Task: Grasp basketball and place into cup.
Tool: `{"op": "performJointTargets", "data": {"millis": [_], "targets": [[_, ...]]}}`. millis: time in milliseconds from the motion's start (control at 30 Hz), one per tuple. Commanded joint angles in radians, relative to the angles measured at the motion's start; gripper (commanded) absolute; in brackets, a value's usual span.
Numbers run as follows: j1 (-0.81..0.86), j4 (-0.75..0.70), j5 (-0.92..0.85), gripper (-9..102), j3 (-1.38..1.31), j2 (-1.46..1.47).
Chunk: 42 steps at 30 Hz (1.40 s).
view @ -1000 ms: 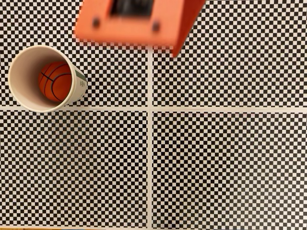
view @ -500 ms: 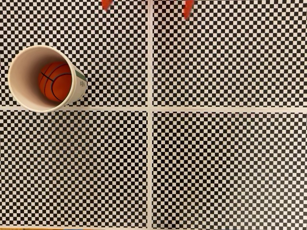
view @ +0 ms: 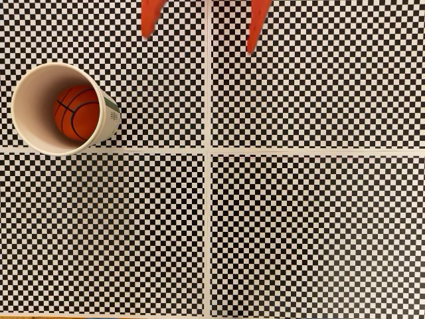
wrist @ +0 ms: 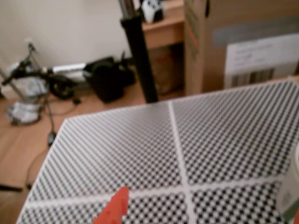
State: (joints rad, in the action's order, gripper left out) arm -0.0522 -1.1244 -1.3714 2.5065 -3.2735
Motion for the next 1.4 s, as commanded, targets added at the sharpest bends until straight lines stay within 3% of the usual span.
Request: {"op": "performJointTargets", "data": {"millis": [0, 700, 833, 1167, 1367], "targets": [[0.028, 0.149, -0.021, 44, 0.044, -0.015], [0.032, 0.930, -0.072, 42, 0.652, -0.015], [0.043, 0.896, -0.103, 38, 0.667, -0.015], [0.063, 0.597, -0.121, 8, 0.667, -0.015], [0.067, 0.486, -0.129, 0, 0.667, -0.015]]}}
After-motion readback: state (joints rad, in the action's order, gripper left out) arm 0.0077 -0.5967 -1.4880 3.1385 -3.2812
